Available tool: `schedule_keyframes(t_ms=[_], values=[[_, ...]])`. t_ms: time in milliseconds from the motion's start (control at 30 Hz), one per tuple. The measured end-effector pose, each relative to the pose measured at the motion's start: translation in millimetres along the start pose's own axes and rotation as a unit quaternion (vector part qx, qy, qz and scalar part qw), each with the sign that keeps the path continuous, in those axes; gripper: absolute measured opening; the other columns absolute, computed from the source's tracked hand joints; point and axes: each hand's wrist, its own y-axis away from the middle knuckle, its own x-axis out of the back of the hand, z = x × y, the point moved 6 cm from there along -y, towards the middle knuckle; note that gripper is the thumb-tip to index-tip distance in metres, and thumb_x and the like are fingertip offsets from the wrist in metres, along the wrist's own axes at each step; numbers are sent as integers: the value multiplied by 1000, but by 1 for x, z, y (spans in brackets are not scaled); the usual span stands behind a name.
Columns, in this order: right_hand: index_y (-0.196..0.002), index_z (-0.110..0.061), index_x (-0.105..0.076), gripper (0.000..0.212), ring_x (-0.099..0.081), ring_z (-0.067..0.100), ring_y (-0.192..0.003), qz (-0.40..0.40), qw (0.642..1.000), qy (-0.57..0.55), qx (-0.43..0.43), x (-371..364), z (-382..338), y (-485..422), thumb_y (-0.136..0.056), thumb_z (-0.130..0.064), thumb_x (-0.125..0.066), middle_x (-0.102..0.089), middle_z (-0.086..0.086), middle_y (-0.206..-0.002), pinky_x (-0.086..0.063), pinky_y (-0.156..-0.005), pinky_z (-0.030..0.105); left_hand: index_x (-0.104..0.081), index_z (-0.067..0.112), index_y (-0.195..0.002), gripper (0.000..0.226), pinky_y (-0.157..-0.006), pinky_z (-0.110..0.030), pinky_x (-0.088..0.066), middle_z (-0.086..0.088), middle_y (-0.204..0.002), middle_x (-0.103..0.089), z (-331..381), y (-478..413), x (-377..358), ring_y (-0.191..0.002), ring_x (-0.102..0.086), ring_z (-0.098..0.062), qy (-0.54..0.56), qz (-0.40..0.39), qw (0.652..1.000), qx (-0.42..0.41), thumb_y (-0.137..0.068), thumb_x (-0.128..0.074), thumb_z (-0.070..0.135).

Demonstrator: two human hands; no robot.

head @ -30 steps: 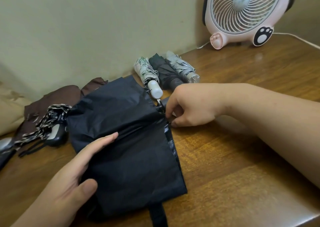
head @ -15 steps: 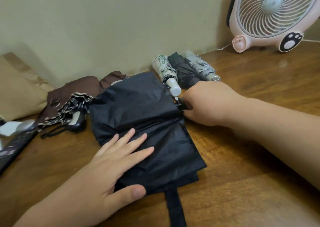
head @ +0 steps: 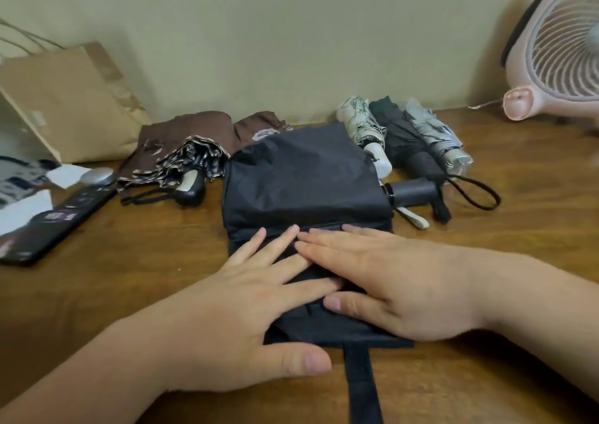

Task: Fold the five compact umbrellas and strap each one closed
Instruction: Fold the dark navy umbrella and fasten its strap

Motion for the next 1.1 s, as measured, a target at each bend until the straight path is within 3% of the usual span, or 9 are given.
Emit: schedule_keyframes(t_ms=[200,333,433,533,667,767,867,967,1100], values=[[-158,-50,-6,68,21,-17,-144,-74,995,47,-45,8,21,18,-93,-65,-18,15,-30,-164,11,-121,16,-60,58,-131,45,-119,-43,-33,35,-155,-34,-15,30,11,-150,-25,4,44,156,985,-52,-90,-53,76],[-114,-30,-75,72,-53,0,-124,104,992,59,-31,30,15,8,-102,-64,-14,-62,-19,-137,-41,-107,19,-77,40,-97,42,-114,-30,-38,37,-140,-52,-15,29,18,-139,-38,12,115,154,981,-36,-98,-46,68],[-78,-21,-71,61,-63,21,-88,159,974,161,-28,28,8,-9,-94,-58,-25,-70,-6,-93,-55,-76,41,-64,40,-76,36,-102,-25,-45,27,-123,-65,-11,13,24,-121,-54,7,105,169,980,-10,-99,-42,58],[-92,-27,-67,50,-61,22,-90,151,974,160,-56,27,7,-20,-85,-55,-26,-64,-7,-90,-54,-75,42,-62,42,-109,20,-104,-27,-45,25,-130,-56,-12,-1,23,-121,-50,4,70,145,986,34,-94,-57,55],[-108,-22,-70,28,-64,17,-95,250,967,49,16,32,-5,-20,-96,-36,-48,-69,-5,-98,-52,-85,36,-44,39,-150,59,-122,-25,-26,25,-154,-36,-11,-5,10,-143,-29,6,73,86,993,33,-96,-55,58],[-141,-21,-54,36,-55,3,-122,181,977,-74,84,18,-13,-26,-107,-28,-48,-61,-9,-130,-40,-104,19,-66,29,-130,35,-110,-24,-38,18,-131,-58,-10,2,15,-127,-48,2,139,102,985,32,-101,-53,44],[-161,-33,-22,60,-20,-2,-150,81,993,14,79,-1,-10,-27,-105,-55,-30,-28,-14,-164,-12,-122,19,-76,31,-97,18,-88,-24,-47,16,-98,-71,-22,32,36,-101,-61,3,195,244,943,112,-98,-58,33],[-161,-40,6,77,18,-11,-148,1,993,115,38,-13,-6,-25,-93,-72,-10,10,-21,-167,19,-112,7,-74,36,-78,15,-65,-22,-45,19,-80,-69,-33,75,42,-74,-62,1,232,316,891,229,-79,-65,48],[-155,-47,20,81,33,-17,-138,-16,989,144,41,-13,-9,-27,-83,-81,3,25,-26,-162,25,-110,8,-76,40,-76,11,-62,-19,-42,21,-81,-68,-15,91,13,-72,-60,0,268,262,887,271,-71,-75,50]])
